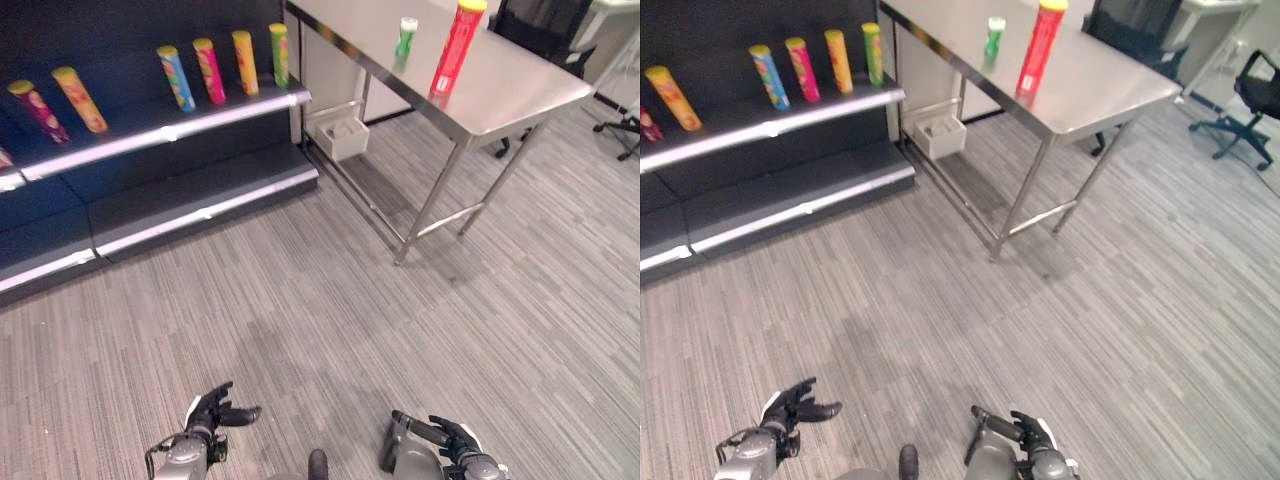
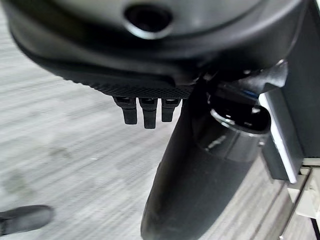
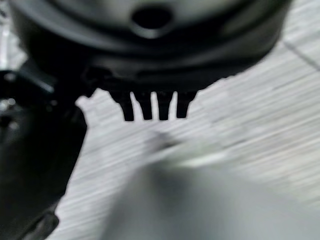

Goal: Put the goods on the table back onto the shelves and tidy them up.

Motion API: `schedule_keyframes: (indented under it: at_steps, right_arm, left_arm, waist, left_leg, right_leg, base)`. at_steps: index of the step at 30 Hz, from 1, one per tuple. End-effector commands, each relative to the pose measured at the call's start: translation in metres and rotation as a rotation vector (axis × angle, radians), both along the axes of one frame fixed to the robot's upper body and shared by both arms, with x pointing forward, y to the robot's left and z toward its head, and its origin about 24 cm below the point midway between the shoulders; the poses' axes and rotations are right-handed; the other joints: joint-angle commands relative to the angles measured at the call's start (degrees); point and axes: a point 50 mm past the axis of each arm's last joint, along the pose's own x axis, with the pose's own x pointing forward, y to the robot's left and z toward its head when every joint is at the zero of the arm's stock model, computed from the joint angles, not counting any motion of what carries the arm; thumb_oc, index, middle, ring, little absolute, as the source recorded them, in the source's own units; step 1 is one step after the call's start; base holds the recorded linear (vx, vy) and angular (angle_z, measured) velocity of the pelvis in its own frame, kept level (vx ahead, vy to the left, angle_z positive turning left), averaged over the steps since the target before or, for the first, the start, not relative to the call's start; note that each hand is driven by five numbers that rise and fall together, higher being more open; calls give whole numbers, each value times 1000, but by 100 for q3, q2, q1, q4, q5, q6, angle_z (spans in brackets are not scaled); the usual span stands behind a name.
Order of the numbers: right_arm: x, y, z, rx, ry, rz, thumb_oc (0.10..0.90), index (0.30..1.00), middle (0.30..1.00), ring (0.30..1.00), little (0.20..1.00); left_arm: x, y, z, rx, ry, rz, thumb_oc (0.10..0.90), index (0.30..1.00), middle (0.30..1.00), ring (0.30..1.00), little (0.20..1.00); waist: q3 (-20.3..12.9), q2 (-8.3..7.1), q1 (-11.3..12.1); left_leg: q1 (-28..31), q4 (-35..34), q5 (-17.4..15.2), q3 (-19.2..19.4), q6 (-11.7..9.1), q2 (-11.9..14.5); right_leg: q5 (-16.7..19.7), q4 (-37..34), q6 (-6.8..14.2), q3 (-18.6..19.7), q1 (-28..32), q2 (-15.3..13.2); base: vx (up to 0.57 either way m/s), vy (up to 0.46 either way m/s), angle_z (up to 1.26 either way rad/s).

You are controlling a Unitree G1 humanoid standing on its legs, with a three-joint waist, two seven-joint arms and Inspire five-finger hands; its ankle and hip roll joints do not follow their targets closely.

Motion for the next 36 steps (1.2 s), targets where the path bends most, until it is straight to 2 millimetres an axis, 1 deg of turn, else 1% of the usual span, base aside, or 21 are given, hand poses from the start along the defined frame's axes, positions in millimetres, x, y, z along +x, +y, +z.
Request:
schedule_keyframes:
  at_steps: [1, 4, 8, 9, 10, 12, 13, 14, 15, 16, 18, 19, 21, 22, 23, 24, 25, 27, 31, 34, 36]
  right_arm:
    - [21, -13, 11, -59, -64, 20, 800, 900, 900, 900, 900]
    - [18, -15, 10, -67, -53, 42, 800, 900, 900, 900, 900]
    - [13, -20, 10, -79, -36, 58, 800, 900, 900, 900, 900]
    - [12, -24, 11, -85, -34, 57, 800, 900, 900, 900, 900]
    - [12, -24, 11, -85, -34, 58, 800, 900, 900, 900, 900]
    - [14, -27, 13, -92, -45, 56, 800, 900, 900, 900, 900]
    - [14, -27, 13, -91, -45, 56, 800, 900, 900, 900, 900]
    - [17, -29, 16, -95, -63, 46, 800, 900, 900, 900, 900]
    - [21, -32, 18, -101, -84, 30, 800, 900, 900, 900, 900]
    - [27, -36, 22, -113, -103, 7, 800, 900, 900, 900, 900]
    - [27, -36, 22, -113, -103, 7, 800, 900, 900, 900, 900]
    - [26, -37, 22, -114, -102, -8, 800, 900, 900, 900, 900]
    - [25, -38, 22, -117, -102, -11, 800, 900, 900, 900, 900]
    - [24, -39, 22, -122, -97, -9, 800, 900, 900, 900, 900]
    - [24, -39, 22, -122, -97, -9, 800, 900, 900, 900, 900]
    - [23, -39, 20, -130, -84, 5, 800, 900, 900, 900, 900]
    - [22, -39, 20, -132, -78, 9, 800, 900, 900, 900, 900]
    - [22, -39, 19, -132, -79, 0, 800, 900, 900, 900, 900]
    - [21, -37, 18, -120, -77, 2, 800, 900, 900, 900, 900]
    - [19, -35, 16, -117, -67, -2, 800, 900, 900, 900, 900]
    - [15, -29, 12, -101, -49, -3, 800, 900, 900, 900, 900]
  left_arm:
    - [20, 7, 20, 56, -122, -50, 800, 900, 900, 900, 900]
    - [13, 7, 14, 65, -81, -59, 800, 900, 900, 900, 900]
    - [-1, 5, 4, 43, -37, -42, 800, 900, 900, 900, 900]
    - [-5, 4, 1, 39, -19, -42, 800, 900, 900, 900, 900]
    - [-5, 4, 1, 39, -19, -42, 800, 900, 900, 900, 900]
    - [-9, 5, -1, 36, -1, -38, 800, 900, 900, 900, 900]
    - [-9, 5, -1, 36, 0, -38, 800, 900, 900, 900, 900]
    - [-11, 6, -3, 29, 7, -23, 800, 900, 900, 900, 900]
    - [-8, 5, -2, 28, 1, -22, 800, 900, 900, 900, 900]
    - [-7, 3, -3, 23, 7, -10, 800, 900, 900, 900, 900]
    - [-7, 3, -3, 22, 6, -10, 800, 900, 900, 900, 900]
    - [-5, 1, -4, 16, 9, -8, 800, 900, 900, 900, 900]
    - [-4, -1, -5, 18, 9, -19, 800, 900, 900, 900, 900]
    - [-5, -2, -5, 20, 11, -19, 800, 900, 900, 900, 900]
    - [-5, -2, -5, 20, 11, -19, 800, 900, 900, 900, 900]
    - [-7, -1, -5, 21, 11, -16, 800, 900, 900, 900, 900]
    - [-8, -2, -6, 19, 11, -8, 800, 900, 900, 900, 900]
    - [-8, -3, -6, 14, 10, -9, 800, 900, 900, 900, 900]
    - [-14, 0, -9, 22, 32, -5, 800, 900, 900, 900, 900]
    - [-20, 2, -13, 36, 66, -10, 800, 900, 900, 900, 900]
    - [-24, 7, -15, 54, 92, -6, 800, 900, 900, 900, 900]
  waist:
    - [159, -68, 51]
    - [-2, -207, 12]
    - [-192, -108, -4]
    - [-234, -69, -2]
    - [-236, -69, -3]
    - [-241, -46, 27]
    - [-246, -49, 22]
    - [-135, -93, 63]
    - [-17, -129, 83]
    - [149, -214, 94]
    - [147, -200, 98]
    - [191, -206, 161]
    - [175, -230, 206]
    - [172, -201, 256]
    - [158, -216, 247]
    - [144, -76, 434]
    - [148, -14, 518]
    - [115, 53, 537]
    - [50, 90, 607]
    - [-111, 43, 571]
    - [-243, -37, 577]
  left_leg:
    - [-7, -69, -186, -5, -617, 567]
    - [312, -69, -530, -184, -633, 552]
    - [589, 21, -668, -361, -767, 945]
    - [388, 546, -588, -396, -863, 1057]
    - [385, 550, -590, -397, -864, 1057]
    - [109, 1334, -379, -403, -995, 1133]
    - [102, 1334, -377, -407, -994, 1130]
    - [-457, 2541, 19, -419, -1083, 1104]
    - [-882, 3329, 384, -469, -1150, 1110]
    - [-1513, 4045, 600, -85, -1045, 1295]
    - [-1530, 4077, 581, -88, -1046, 1310]
    - [-1804, 3560, 259, 226, -969, 1397]
    - [-1858, 2649, 41, 410, -919, 1360]
    - [-1959, 2177, 140, 358, -923, 1278]
    - [-1962, 2136, 176, 358, -919, 1259]
    - [-2000, 1097, 664, -140, -1006, 1027]
    - [-2034, 765, 915, -436, -1062, 969]
    - [-2127, 414, 1157, -501, -1110, 964]
    - [-1869, 151, 1197, -534, -1070, 948]
    - [-1546, 42, 1092, -510, -1014, 886]
    - [-1297, 1, 923, -339, -868, 815]
  right_leg:
    - [1036, -467, 419, 172, 947, 183]
    - [1284, -438, 326, 248, 1127, 167]
    - [1114, -298, 154, 230, 1339, 413]
    - [966, -327, 38, 201, 1477, 557]
    - [966, -327, 38, 199, 1476, 557]
    - [703, -362, -140, 217, 1721, 735]
    - [704, -361, -140, 214, 1717, 731]
    - [484, -389, -348, 277, 1968, 834]
    - [401, -413, -449, 244, 2093, 849]
    - [210, -467, -603, 237, 2298, 885]
    - [210, -467, -605, 238, 2293, 900]
    - [109, -467, -561, 259, 2440, 897]
    - [63, -467, -455, 296, 2491, 836]
    - [28, -467, -433, 334, 2516, 859]
    - [33, -467, -431, 328, 2498, 842]
    - [-53, -467, -404, 474, 2625, 995]
    - [-127, -467, -405, 549, 2723, 1073]
    - [-227, -467, -417, 594, 2857, 1123]
    - [-299, -467, -413, 739, 2988, 1168]
    - [-317, -467, -353, 824, 3049, 1071]
    - [-329, -314, -256, 953, 3108, 893]
  base:
    - [363, -116, 40]
    - [400, -145, 62]
    - [383, -231, 18]
    - [246, -214, 10]
    - [227, -213, 9]
    - [148, -148, 1]
    - [153, -206, -29]
    - [118, -222, -13]
    - [213, -386, -19]
    - [110, -241, 1]
    - [113, -91, -39]
    - [192, -8, -35]
    - [216, 46, 5]
    - [113, 60, 4]
    - [179, 128, -13]
    - [207, 126, -26]
    - [269, 153, -34]
    - [172, 80, -58]
    - [147, 131, -64]
    - [160, 210, -41]
    - [170, 274, -30]
